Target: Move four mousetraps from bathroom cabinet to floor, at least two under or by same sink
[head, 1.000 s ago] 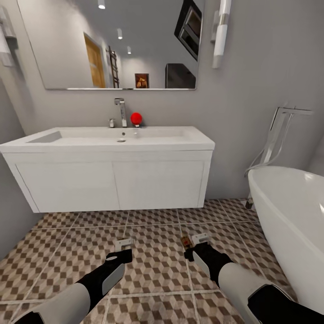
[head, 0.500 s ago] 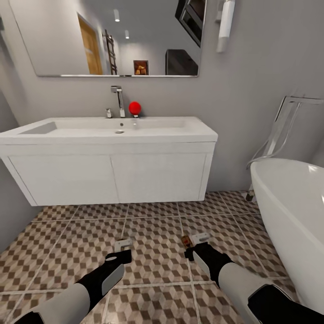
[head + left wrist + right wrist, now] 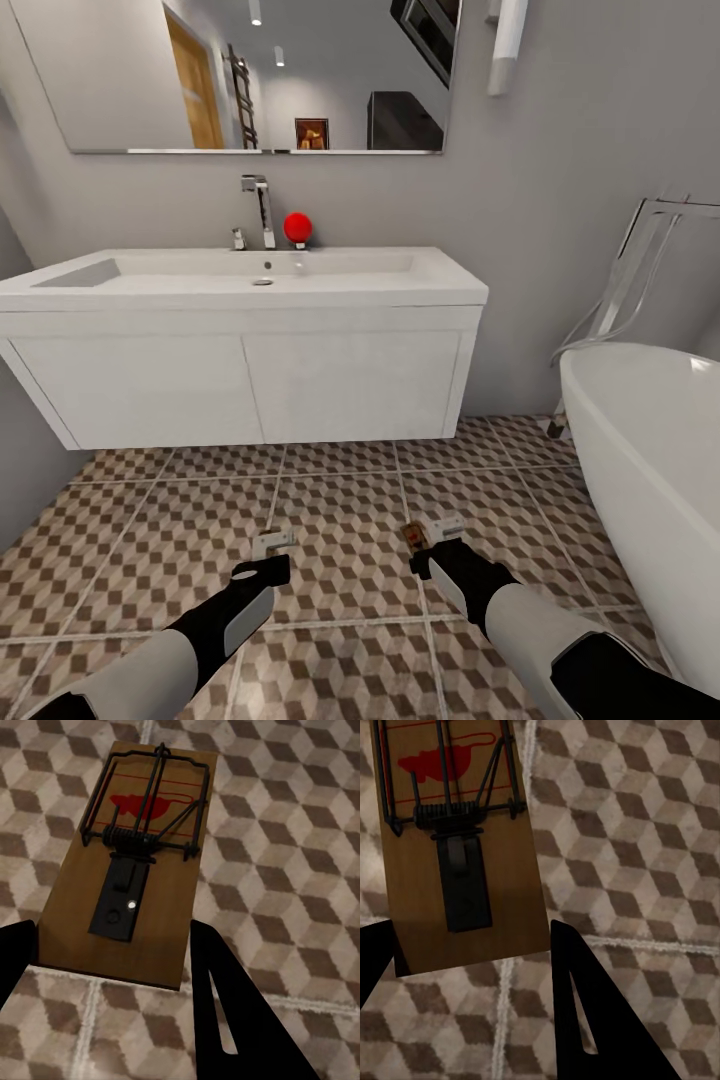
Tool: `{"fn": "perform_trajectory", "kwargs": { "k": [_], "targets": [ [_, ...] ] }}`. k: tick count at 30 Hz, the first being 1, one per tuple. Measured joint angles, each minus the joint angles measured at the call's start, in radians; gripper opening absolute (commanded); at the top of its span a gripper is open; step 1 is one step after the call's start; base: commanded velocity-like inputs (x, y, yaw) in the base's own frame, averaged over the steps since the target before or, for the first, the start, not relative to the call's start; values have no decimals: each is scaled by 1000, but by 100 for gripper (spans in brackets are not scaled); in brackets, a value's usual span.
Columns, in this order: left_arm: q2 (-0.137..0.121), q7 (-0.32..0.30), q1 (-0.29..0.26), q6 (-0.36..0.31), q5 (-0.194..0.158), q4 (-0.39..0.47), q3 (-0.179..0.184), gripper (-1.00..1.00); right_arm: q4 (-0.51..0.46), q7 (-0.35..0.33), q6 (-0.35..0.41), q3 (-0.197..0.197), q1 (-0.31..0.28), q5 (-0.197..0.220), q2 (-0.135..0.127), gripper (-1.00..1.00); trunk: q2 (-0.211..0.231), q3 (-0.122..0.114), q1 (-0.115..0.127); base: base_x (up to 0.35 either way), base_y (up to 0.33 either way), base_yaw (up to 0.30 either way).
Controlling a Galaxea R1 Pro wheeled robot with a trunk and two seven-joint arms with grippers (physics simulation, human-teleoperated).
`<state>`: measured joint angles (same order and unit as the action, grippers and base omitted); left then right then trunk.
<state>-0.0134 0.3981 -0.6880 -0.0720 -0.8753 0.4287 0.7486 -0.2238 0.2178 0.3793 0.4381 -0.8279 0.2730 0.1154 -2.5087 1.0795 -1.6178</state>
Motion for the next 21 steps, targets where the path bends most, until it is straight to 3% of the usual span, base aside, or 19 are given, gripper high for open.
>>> {"fn": "perform_trajectory", "kwargs": {
  "k": [13,21],
  "targets": [
    [-5,-14,0,0,16,-5,8,-100,0,1,-2,-2,0,-3,0,-100,0,0,0,0,0,0],
    [-38,-80,0,-5,18,-27,6,-100,0,7,-23,-4,0,-2,3,-100,0,0,0,0,0,0]
  ]
}}
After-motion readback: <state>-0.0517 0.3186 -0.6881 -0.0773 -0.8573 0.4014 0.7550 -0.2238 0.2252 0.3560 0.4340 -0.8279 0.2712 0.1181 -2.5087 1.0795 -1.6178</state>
